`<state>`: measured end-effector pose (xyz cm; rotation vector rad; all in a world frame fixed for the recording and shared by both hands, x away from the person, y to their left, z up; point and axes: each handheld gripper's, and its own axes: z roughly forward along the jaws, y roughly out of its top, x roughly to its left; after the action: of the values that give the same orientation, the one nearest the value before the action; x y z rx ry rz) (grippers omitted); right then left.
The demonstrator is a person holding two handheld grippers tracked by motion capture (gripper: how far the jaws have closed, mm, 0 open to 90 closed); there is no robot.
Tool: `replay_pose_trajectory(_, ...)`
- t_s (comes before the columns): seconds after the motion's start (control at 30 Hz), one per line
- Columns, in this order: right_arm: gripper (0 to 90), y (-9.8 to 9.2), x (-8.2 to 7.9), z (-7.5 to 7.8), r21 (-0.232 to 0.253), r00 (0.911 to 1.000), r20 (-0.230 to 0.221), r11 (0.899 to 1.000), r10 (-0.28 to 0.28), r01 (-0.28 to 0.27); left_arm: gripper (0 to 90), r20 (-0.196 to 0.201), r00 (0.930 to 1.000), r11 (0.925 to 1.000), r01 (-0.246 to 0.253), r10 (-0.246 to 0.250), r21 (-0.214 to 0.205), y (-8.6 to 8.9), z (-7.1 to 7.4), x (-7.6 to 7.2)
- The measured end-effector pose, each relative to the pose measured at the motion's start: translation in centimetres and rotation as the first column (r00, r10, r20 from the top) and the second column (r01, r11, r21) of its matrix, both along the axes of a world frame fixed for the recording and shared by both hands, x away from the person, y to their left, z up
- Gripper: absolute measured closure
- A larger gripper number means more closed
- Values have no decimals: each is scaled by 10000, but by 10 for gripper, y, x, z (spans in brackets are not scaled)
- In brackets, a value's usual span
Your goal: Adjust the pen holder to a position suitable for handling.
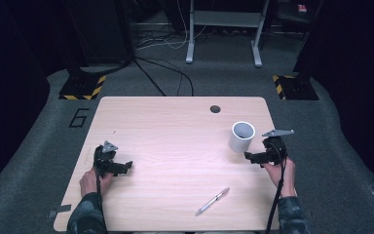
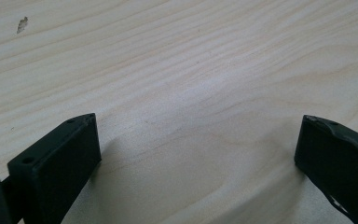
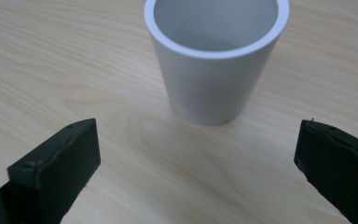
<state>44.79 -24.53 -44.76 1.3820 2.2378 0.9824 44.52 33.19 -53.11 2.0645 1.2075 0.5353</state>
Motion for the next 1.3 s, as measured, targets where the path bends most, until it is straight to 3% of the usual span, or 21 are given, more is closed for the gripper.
replay_pose_trajectory(0.3, 0, 8, 26, 5, -39, 9999, -125, 10000, -37, 37, 2, -4, 10000, 10000, 2, -2, 1, 0, 0, 0)
replay_pose_trajectory(0.37, 1, 10, 32, 5, -54, 9999, 13, 9999, -151, 152, 3, -1, 10000, 10000, 2, -2, 1, 0, 0, 0)
replay_pose_trajectory(0.5, 1, 14, 43, 6, 69, 9983, -345, 9988, -474, 477, 3, -6, 10000, 10000, -3, 3, -2, 0, 0, 0)
replay_pose_trajectory(0.63, 6, 17, 52, 4, 132, 9985, -363, 9991, -399, 404, 3, -4, 10000, 10000, -3, 3, -1, 0, 0, 0)
replay_pose_trajectory(0.9, 15, 28, 63, 2, 84, 9985, -317, 9989, -455, 458, 3, -4, 10000, 10000, -3, 3, -4, 0, 0, 0)
replay_pose_trajectory(1.1, 11, 35, 71, -4, -255, 9980, -345, 9983, -537, 529, 3, -4, 10000, 10000, -2, 2, 0, 0, 0, 0)
replay_pose_trajectory(1.3, 15, 37, 78, -7, -154, 9964, -588, 9981, -613, 605, 3, -3, 10000, 10000, -3, 3, -3, 0, 0, 0)
